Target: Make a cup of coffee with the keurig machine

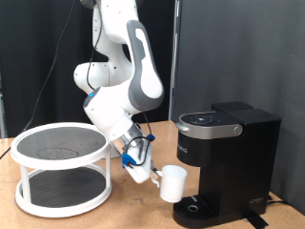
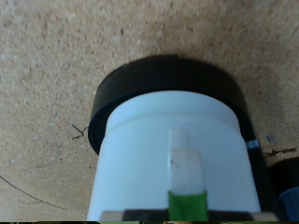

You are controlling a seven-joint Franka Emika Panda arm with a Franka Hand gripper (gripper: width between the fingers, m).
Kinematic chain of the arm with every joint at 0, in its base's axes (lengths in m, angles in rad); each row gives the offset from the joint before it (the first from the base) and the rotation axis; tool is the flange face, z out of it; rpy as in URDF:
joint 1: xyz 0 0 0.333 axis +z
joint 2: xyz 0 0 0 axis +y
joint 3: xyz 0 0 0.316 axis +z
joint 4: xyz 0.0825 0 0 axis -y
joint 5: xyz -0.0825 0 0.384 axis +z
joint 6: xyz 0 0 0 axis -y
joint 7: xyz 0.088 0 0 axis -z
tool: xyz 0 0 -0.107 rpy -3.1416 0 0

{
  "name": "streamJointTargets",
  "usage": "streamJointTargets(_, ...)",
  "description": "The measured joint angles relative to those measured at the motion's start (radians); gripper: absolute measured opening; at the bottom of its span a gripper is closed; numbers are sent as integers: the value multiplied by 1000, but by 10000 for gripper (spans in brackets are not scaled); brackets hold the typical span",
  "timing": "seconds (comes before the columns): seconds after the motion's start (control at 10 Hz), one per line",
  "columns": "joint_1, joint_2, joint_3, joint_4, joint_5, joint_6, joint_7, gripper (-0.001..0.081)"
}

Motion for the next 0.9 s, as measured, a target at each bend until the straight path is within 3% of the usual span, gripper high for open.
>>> streamJointTargets(0.5, 14, 72, 58, 45, 64, 52, -10, 7)
streamJointTargets(0.9, 16, 114, 85, 68, 141, 74, -79, 7)
